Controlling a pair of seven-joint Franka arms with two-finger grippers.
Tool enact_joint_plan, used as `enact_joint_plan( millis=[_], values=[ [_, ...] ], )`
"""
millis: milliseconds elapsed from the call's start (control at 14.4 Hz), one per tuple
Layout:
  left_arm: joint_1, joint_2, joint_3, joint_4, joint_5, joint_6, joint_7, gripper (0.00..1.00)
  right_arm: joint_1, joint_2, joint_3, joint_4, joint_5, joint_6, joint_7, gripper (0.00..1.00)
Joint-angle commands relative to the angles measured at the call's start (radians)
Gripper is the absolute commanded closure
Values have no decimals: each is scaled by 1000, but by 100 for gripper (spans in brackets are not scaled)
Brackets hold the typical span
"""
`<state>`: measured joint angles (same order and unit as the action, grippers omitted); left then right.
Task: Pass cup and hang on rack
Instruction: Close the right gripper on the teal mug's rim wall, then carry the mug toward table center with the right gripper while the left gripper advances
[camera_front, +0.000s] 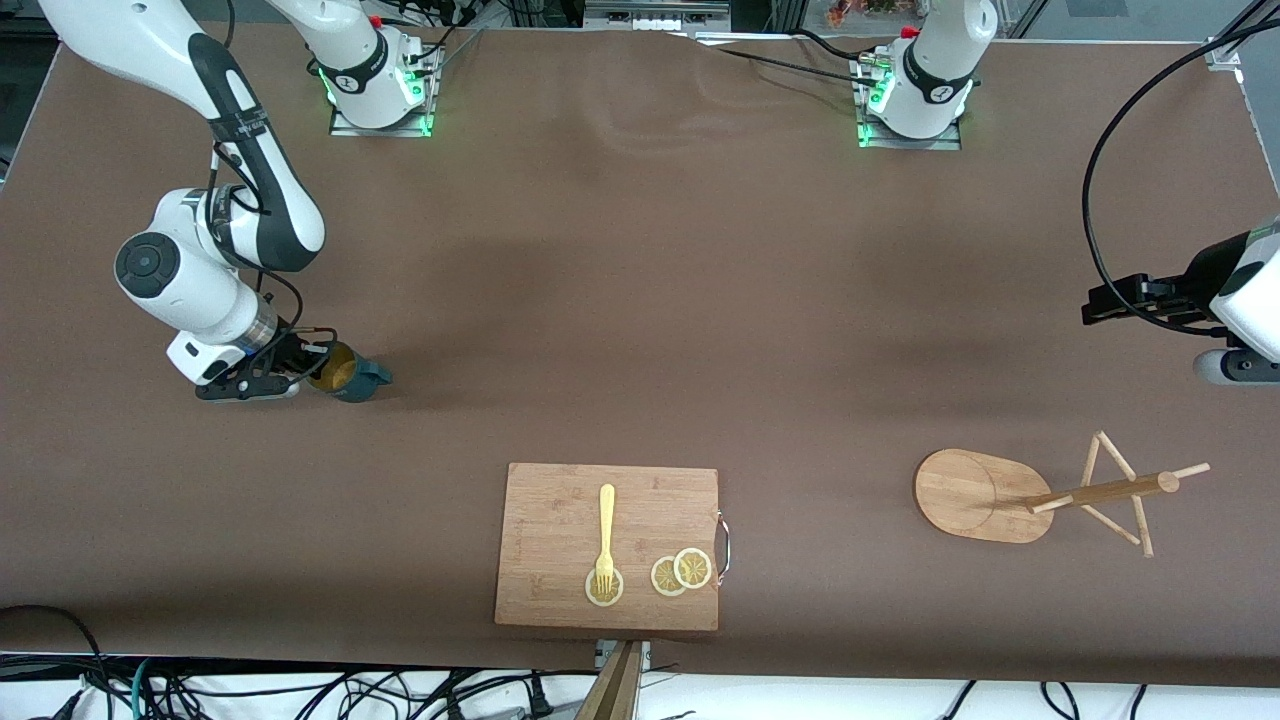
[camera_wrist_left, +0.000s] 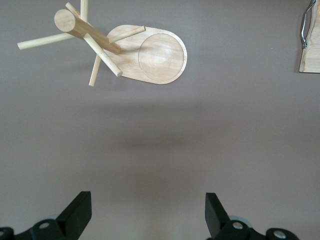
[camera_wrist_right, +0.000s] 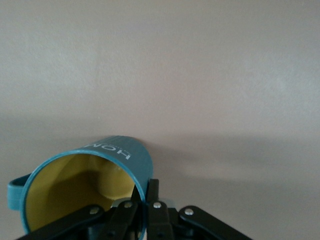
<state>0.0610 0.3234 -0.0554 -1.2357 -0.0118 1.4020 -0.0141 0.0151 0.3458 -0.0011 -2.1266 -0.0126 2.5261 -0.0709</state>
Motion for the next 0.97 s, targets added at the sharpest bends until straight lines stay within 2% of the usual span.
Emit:
enact_joint_plan(
  millis=[0, 139, 278, 487, 696, 905],
  values=[
    [-4, 13, 2, 28, 12, -14, 20, 0, 3, -14, 9, 101, -10, -140, -10, 100],
    [-4, 14, 2, 28, 12, -14, 19, 0, 37, -1, 39, 237, -10, -313, -10, 100],
    [-7, 13, 2, 27, 13, -14, 19, 0, 122, 59, 39, 376, -7, -450, -9, 100],
    [3, 14, 2, 18, 13, -12, 31, 0, 265, 131, 39, 505, 0, -483, 3, 100],
    [2, 8, 2, 15, 12, -14, 91, 0, 347, 189, 39, 569, 8, -475, 12, 100],
    [-4, -53, 2, -60, 10, -14, 103, 0, 469, 258, 39, 660, 8, -471, 226, 100]
  ],
)
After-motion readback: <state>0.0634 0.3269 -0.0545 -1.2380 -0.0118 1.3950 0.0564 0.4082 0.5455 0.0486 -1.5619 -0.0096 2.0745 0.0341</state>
